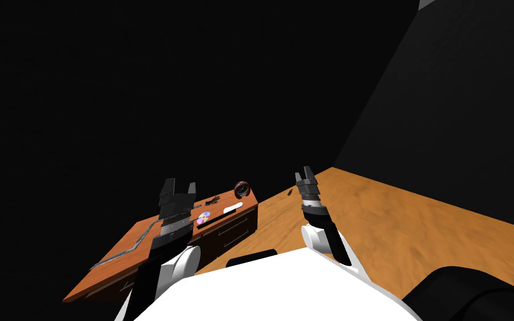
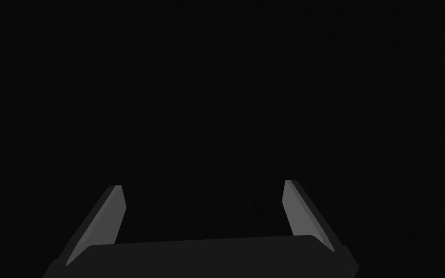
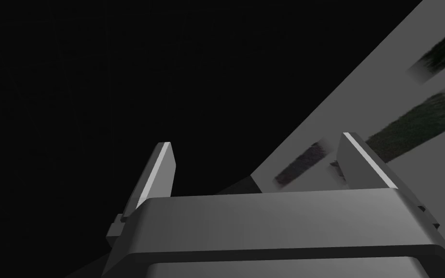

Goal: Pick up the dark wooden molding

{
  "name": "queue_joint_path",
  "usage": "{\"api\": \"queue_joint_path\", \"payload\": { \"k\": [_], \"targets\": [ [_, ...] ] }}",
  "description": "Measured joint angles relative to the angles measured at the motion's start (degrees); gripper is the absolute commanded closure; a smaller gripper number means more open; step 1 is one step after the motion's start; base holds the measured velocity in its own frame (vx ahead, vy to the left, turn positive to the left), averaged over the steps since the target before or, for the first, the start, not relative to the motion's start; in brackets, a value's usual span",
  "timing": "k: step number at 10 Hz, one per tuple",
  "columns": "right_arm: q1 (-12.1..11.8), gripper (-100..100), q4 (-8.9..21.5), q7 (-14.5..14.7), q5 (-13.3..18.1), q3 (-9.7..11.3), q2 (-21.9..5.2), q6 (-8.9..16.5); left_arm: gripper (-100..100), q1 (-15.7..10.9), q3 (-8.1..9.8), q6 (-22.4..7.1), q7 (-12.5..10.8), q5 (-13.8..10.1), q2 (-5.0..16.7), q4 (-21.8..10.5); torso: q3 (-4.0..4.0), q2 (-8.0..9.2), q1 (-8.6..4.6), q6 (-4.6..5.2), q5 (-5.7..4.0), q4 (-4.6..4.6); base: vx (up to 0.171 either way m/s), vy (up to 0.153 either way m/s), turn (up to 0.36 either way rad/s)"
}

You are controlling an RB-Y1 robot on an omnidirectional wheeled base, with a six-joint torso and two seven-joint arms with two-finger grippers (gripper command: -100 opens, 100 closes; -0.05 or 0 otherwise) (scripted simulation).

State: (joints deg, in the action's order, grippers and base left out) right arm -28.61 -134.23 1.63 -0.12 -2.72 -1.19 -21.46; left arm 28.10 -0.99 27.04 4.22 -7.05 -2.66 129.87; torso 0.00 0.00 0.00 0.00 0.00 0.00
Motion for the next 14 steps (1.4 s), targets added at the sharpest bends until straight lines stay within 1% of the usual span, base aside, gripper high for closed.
{"api": "queue_joint_path", "payload": {
  "k": [2,4,5,7,8,9,10,12,14],
  "targets": [
    [0.0,0,0.0,0.0,0.0,0.0,0.0,0.0,-100,-0.4,-0.04,-1.1,-0.2,-0.3,3.2,-0.8,-0.01,-0.02,0.03,0.01,0.01,0.00,0.005,0.003,-0.037],
    [0.0,0,0.0,0.0,0.0,0.0,0.0,0.0,-100,-0.4,-0.10,-2.9,-0.6,-1.0,6.6,-2.0,-0.02,-0.03,0.04,0.01,0.01,-0.01,0.006,0.004,-0.033],
    [0.0,0,0.0,0.0,0.0,0.0,0.0,0.0,-100,-1.0,-0.07,-3.7,-0.6,-1.1,7.2,-2.7,-0.02,-0.03,0.03,0.00,0.01,-0.01,0.005,0.002,-0.036],
    [0.0,0,0.0,0.0,0.0,0.0,0.0,0.0,-100,-2.6,0.83,-5.7,-1.4,-2.2,9.8,-5.6,-0.03,-0.05,0.05,0.01,0.01,-0.01,0.010,0.005,-0.067],
    [0.0,0,0.0,0.0,0.0,0.0,0.0,0.0,-100,-2.9,0.75,-7.2,-1.8,-2.7,10.8,-6.7,-0.03,-0.06,0.04,0.01,0.01,-0.01,0.014,0.007,-0.073],
    [0.0,0,0.0,0.0,0.0,0.0,0.0,0.0,-100,-4.1,0.51,-8.5,-1.8,-3.1,11.3,-9.0,-0.05,-0.08,0.04,0.01,0.01,-0.02,0.009,0.006,-0.041],
    [0.0,0,0.0,0.0,0.0,0.0,0.0,0.0,-100,-4.8,0.64,-10.2,-1.9,-3.4,11.5,-9.3,-0.04,-0.06,0.03,0.00,0.01,-0.01,0.007,0.004,-0.057],
    [0.0,0,0.0,0.0,0.0,0.0,0.0,0.0,-100,-5.7,0.64,-12.9,-2.5,-4.4,12.7,-12.3,-0.03,-0.05,0.04,0.00,0.01,-0.02,0.009,0.007,-0.062],
    [0.0,0,0.0,0.0,0.0,0.0,0.0,0.0,-100,-6.5,0.94,-15.5,-3.0,-5.4,13.5,-13.8,-0.03,-0.05,0.03,0.00,0.01,-0.01,0.007,0.005,-0.046]
  ]
}}
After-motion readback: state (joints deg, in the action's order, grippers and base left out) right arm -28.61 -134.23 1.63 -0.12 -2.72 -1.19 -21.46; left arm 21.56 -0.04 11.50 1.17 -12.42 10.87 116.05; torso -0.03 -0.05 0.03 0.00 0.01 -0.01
